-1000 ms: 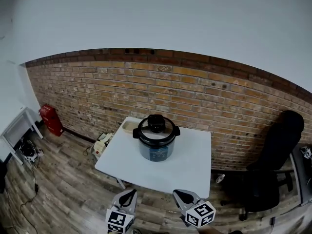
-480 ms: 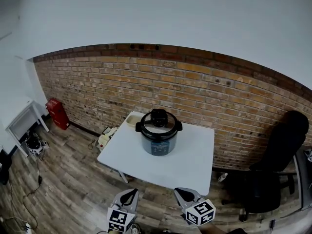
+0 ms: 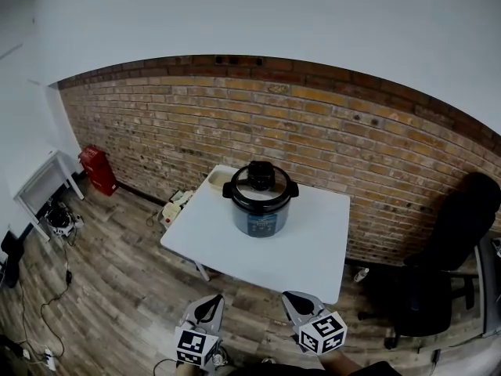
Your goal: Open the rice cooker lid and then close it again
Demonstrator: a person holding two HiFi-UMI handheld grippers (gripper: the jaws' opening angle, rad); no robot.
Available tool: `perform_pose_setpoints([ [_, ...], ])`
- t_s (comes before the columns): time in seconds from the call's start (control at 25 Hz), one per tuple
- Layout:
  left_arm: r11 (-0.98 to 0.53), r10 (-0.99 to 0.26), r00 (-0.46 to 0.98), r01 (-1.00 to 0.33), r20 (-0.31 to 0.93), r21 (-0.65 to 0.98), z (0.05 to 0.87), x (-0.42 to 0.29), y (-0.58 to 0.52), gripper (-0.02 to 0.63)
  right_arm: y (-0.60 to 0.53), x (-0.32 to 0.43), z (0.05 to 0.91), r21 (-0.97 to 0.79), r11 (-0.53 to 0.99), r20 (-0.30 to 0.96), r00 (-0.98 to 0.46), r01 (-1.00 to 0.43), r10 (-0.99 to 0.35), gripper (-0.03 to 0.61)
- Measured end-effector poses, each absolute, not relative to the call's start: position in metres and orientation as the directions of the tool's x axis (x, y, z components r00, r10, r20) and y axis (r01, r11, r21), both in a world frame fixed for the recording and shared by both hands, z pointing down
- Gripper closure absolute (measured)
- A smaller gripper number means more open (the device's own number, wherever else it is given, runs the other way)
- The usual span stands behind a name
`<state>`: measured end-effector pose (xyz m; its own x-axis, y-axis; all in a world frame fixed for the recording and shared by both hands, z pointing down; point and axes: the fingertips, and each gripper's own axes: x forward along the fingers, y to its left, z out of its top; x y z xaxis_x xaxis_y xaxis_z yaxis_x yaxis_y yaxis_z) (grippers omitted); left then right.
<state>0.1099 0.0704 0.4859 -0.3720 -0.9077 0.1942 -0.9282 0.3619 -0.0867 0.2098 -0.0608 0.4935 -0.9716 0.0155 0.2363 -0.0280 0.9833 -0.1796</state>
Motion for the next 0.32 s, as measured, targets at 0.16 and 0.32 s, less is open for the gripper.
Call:
perform_pose_setpoints([
  [0.16, 0.361, -0.908, -0.370, -0.929, 0.196, -0.082, 0.489, 0.105, 0.066, 0.612, -0.065, 0.204, 0.493, -0.179, 0.983, 0.233, -0.972, -0.034, 0.009, 0.574],
  [0.32, 0.353, -0.912, -0.362, -0.932, 0.192, -0.080, 0.489, 0.098, 0.060, 0.612, -0.070, 0.197, 0.493, -0.177, 0.983, 0.229, -0.973, -0.043, -0.001, 0.574],
])
